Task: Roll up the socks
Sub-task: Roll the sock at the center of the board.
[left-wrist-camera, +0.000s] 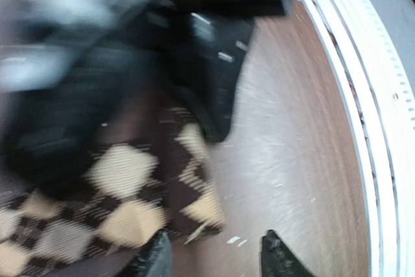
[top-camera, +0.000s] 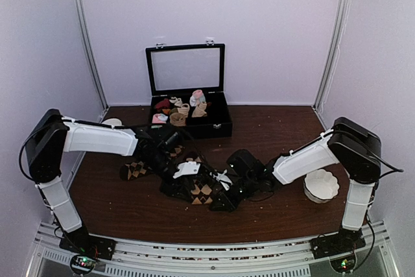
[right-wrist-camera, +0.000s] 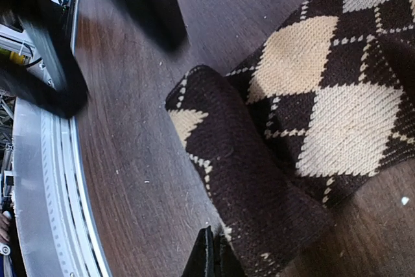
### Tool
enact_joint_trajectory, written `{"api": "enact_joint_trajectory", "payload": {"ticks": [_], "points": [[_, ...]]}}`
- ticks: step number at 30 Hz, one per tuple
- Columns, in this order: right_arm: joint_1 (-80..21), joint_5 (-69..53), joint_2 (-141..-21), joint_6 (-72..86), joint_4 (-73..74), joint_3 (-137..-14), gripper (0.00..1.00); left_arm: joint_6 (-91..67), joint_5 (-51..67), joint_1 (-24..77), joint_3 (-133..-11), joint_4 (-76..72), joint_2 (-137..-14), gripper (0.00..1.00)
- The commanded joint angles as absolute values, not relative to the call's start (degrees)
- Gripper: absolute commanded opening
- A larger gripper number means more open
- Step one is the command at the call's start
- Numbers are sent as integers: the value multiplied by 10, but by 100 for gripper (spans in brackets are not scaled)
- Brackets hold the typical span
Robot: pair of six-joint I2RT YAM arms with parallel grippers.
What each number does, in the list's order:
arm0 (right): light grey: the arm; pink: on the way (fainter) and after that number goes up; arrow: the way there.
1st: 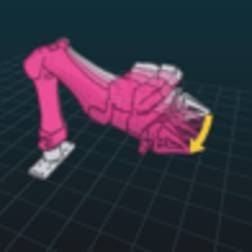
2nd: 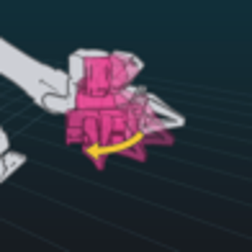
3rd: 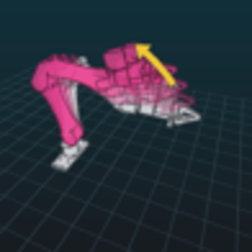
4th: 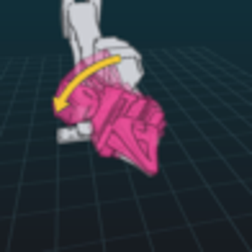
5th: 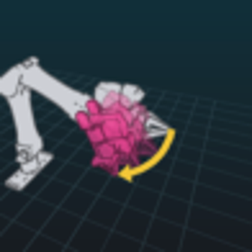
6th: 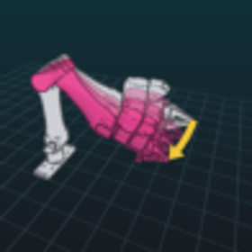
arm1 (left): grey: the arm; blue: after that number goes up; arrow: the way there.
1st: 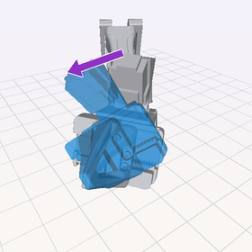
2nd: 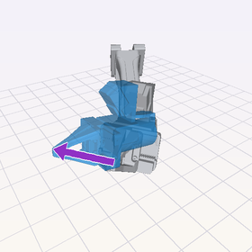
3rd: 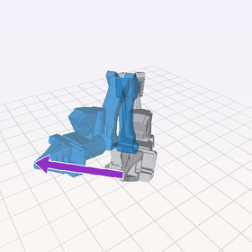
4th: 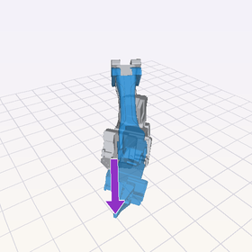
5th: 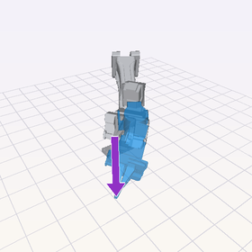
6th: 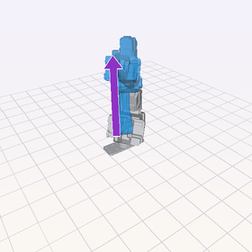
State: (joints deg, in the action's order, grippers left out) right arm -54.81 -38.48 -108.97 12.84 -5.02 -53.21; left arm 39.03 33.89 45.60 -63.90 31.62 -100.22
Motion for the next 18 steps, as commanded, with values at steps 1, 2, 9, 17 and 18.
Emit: {"api": "enact_joint_trajectory", "payload": {"ticks": [1,2,9,17,18], "points": [[-547,-398,-1095,176,-64,-520,0,399,335,496,-641,312,-1041,51],[-548,-397,-1094,179,-66,-519,0,398,330,500,-651,315,-1050,51],[-547,-386,-1080,201,-114,-493,0,369,300,502,-692,311,-1092,42],[-548,-386,-1082,222,-146,-487,0,374,285,502,-747,367,-1149,22],[-548,-386,-1082,223,-148,-486,0,381,279,502,-752,379,-1154,21]]}}
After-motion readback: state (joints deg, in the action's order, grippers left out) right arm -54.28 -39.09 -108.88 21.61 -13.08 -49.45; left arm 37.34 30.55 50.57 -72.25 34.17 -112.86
